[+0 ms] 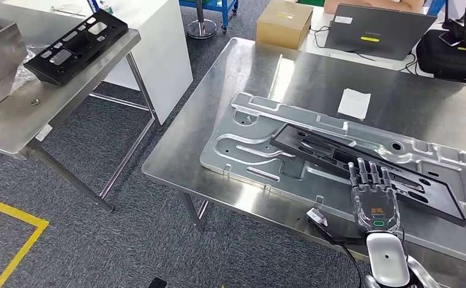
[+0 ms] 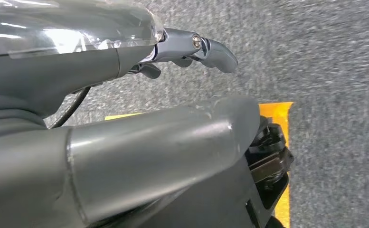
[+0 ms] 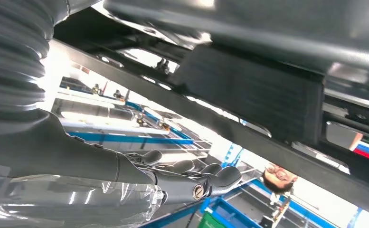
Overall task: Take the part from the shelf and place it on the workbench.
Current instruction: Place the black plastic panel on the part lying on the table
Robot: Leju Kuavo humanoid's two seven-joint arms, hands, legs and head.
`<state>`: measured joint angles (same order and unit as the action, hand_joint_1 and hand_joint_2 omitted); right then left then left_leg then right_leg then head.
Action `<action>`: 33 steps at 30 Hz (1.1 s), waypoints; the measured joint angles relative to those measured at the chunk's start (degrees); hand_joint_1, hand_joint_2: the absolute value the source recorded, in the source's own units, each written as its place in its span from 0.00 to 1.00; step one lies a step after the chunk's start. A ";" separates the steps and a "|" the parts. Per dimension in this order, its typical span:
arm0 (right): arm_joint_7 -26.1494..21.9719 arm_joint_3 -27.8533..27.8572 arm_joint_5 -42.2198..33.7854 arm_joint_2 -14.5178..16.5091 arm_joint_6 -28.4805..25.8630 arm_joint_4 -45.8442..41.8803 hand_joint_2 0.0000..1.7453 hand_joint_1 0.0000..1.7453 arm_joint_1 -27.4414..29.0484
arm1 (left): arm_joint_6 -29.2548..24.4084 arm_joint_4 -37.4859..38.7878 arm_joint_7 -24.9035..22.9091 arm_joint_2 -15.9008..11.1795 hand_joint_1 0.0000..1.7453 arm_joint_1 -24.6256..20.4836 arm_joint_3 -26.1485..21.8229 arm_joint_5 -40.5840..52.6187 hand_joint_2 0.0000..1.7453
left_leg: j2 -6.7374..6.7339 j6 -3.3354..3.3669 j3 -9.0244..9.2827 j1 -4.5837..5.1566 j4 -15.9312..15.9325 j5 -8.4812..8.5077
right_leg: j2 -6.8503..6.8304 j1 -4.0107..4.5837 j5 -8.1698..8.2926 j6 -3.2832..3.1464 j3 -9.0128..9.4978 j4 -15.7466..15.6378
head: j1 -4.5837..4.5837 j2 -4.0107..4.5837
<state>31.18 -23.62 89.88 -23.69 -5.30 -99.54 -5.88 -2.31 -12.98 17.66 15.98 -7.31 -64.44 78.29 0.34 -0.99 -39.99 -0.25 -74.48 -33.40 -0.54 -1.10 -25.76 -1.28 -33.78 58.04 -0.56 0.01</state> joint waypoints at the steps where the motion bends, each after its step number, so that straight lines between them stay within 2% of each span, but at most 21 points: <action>1: 1.01 -0.15 0.00 -0.09 -0.17 -0.29 1.00 0.00 -0.01 | 0.01 0.00 0.00 0.00 0.00 0.00 -0.01 -0.13 0.00 | 0.00 0.06 1.42 -0.01 0.68 1.12 | -0.04 0.01 0.47 0.08 -0.80 0.18 | -0.02 0.00; 3: 3.74 -0.95 0.00 -0.68 -0.50 -1.36 1.00 0.00 -0.22 | 0.02 0.00 0.00 -0.02 0.00 -0.05 -0.02 -0.37 0.00 | 0.01 0.66 6.69 0.11 7.21 3.58 | -0.07 0.04 1.35 0.31 -2.16 0.53 | -0.08 -0.01; 5: 6.38 -2.18 0.01 -1.73 -0.75 -2.74 1.00 0.00 -0.68 | 0.01 0.00 0.02 -0.10 0.00 -0.16 -0.02 -0.48 0.00 | 0.00 1.45 11.59 0.42 14.72 3.76 | -0.14 0.12 2.27 0.82 -2.90 0.61 | -0.11 -0.01; 6: 7.27 -2.73 0.01 -2.35 -0.86 -3.54 1.00 0.00 -0.95 | 0.00 0.00 0.03 -0.14 0.00 -0.18 -0.02 -0.54 0.00 | 0.01 1.77 12.68 0.64 16.80 3.46 | -0.21 0.04 2.77 1.18 -3.04 0.50 | -0.20 -0.01; 8: 8.16 -3.36 0.02 -3.74 -1.01 -5.29 0.50 0.00 -1.48 | -0.01 0.00 0.04 -0.15 0.00 -0.09 -0.05 -0.62 0.00 | -0.02 2.28 12.54 0.77 17.79 4.19 | -0.30 -0.10 3.69 1.99 -3.17 0.15 | -0.39 -0.01; 9: 8.38 -3.54 0.02 -4.49 -1.07 -6.18 0.25 0.00 -1.76 | -0.01 0.00 0.04 -0.12 0.00 -0.03 -0.07 -0.65 0.00 | -0.14 2.60 12.32 0.68 18.22 4.88 | -0.20 -0.14 3.44 2.33 -3.36 0.27 | -0.48 -0.01; 10: 8.50 -3.67 0.02 -5.20 -1.13 -6.89 0.00 0.00 -2.01 | -0.01 0.00 0.04 -0.10 0.00 0.00 -0.08 -0.65 0.00 | -0.27 3.02 11.96 0.53 18.60 5.67 | -0.06 -0.14 2.13 2.57 -3.78 1.13 | -0.43 0.00; 13: 8.63 -3.87 0.02 -6.95 -1.68 -8.52 0.00 0.00 -2.42 | -0.02 0.00 0.04 -0.05 0.00 0.01 -0.08 -0.65 0.00 | -0.55 3.81 9.81 0.39 18.88 7.84 | 0.27 -0.25 -5.84 2.96 -6.33 9.80 | -0.26 0.01; 14: 8.64 -3.78 0.02 -7.59 -1.96 -9.27 0.00 0.00 -2.45 | -0.02 0.00 0.04 -0.05 0.00 0.07 -0.08 -0.65 0.00 | -0.59 3.80 8.87 0.40 18.73 8.43 | 0.29 -0.31 -7.38 3.14 -6.96 13.17 | -0.27 0.00; 15: 8.65 -3.58 0.02 -8.34 -2.20 -10.16 0.00 0.00 -2.50 | -0.02 0.00 0.04 -0.04 0.00 0.13 -0.08 -0.65 0.00 | -0.62 3.71 7.89 0.38 18.48 8.97 | 0.29 -0.39 -7.60 3.33 -6.99 15.37 | -0.28 0.00; 16: 8.66 -3.30 0.02 -9.13 -2.31 -11.12 0.00 0.00 -2.62 | -0.01 0.00 0.04 -0.03 0.00 0.18 -0.08 -0.66 0.00 | -0.65 3.55 6.88 0.29 18.11 9.43 | 0.29 -0.51 -6.53 3.56 -6.06 15.64 | -0.28 -0.01; 18: 8.67 -2.71 0.02 -10.52 -2.38 -13.08 0.00 0.00 -2.93 | 0.02 0.00 0.04 -0.02 0.00 0.23 -0.08 -0.68 0.00 | -0.66 3.06 4.99 0.06 16.98 10.09 | 0.28 -0.94 -3.76 4.05 -1.40 10.67 | -0.30 -0.01; 20: 8.70 -2.21 0.02 -11.50 -2.42 -15.08 0.00 0.00 -3.11 | 0.04 0.00 0.07 0.01 0.00 0.22 -0.09 -0.72 0.00 | -0.58 2.40 3.52 0.11 15.71 10.54 | 0.42 -1.00 -4.01 4.07 3.63 3.58 | -0.34 -0.01; 21: 8.74 -2.01 0.02 -11.88 -2.46 -16.01 0.00 0.00 -3.13 | 0.04 0.00 0.09 0.01 0.00 0.24 -0.10 -0.74 0.00 | -0.53 2.05 3.10 0.21 15.29 10.81 | 0.51 -0.92 -4.73 3.80 4.85 1.49 | -0.38 -0.01; 23: 8.82 -1.74 0.02 -12.43 -2.65 -17.46 0.00 0.00 -3.05 | 0.04 0.00 0.15 0.02 0.00 0.40 -0.19 -0.80 0.00 | -0.42 1.32 2.65 0.28 15.15 11.60 | 0.59 -0.72 -4.95 2.75 4.70 0.78 | -0.60 -0.01; 25: 8.83 -1.63 0.02 -12.65 -3.32 -18.53 0.00 0.00 -2.90 | 0.04 0.00 0.25 0.01 0.00 0.58 -0.30 -1.06 0.00 | -0.35 0.65 1.88 0.09 14.28 10.44 | 0.39 -0.74 -3.95 1.64 3.67 0.80 | -0.89 -0.01; 28: 8.82 -1.41 0.02 -12.70 -4.79 -20.35 0.00 0.00 -2.23 | 0.04 0.00 0.39 0.01 0.00 0.76 -0.44 -1.55 0.00 | -0.38 -0.12 -0.55 -0.14 5.87 2.49 | 0.11 -0.54 -2.15 0.53 1.58 0.80 | -1.51 -0.01; 29: 8.82 -1.37 0.02 -12.70 -5.02 -20.80 0.00 0.00 -2.01 | 0.04 0.00 0.42 0.01 0.00 0.77 -0.50 -1.60 0.00 | -0.38 -0.20 -1.16 -0.15 2.21 0.49 | 0.07 -0.34 -1.57 0.39 0.80 0.85 | -1.64 -0.01; 30: 8.82 -1.37 0.02 -12.70 -5.12 -21.13 0.00 0.00 -1.82 | 0.04 0.00 0.43 0.01 0.00 0.77 -0.57 -1.62 0.00 | -0.38 -0.13 -1.18 -0.12 -0.28 -0.17 | 0.05 -0.10 -1.00 0.28 0.01 0.92 | -1.68 -0.01; 31: 8.82 -1.37 0.02 -12.70 -5.18 -21.38 0.00 0.00 -1.65 | 0.04 0.00 0.45 0.00 0.00 0.77 -0.65 -1.63 0.00 | -0.36 0.13 -0.41 -0.04 -1.08 0.30 | 0.04 0.15 -0.47 0.19 -0.74 0.97 | -1.75 -0.01; 33: 8.81 -1.31 0.02 -12.70 -5.44 -22.03 0.00 0.00 -1.27 | 0.04 0.00 0.49 0.00 0.00 0.74 -0.83 -1.66 0.00 | -0.31 1.47 4.22 0.45 3.52 3.13 | 0.09 0.73 0.59 0.01 -2.05 1.04 | -1.89 -0.01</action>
<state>39.99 -24.93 89.90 -36.39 -10.74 -121.57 -7.15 -2.27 -12.98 18.15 15.98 -6.57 -65.26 76.63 0.03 0.49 -35.77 0.20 -70.96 -30.28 -0.44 -0.37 -25.17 -1.27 -35.83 59.08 -2.45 0.00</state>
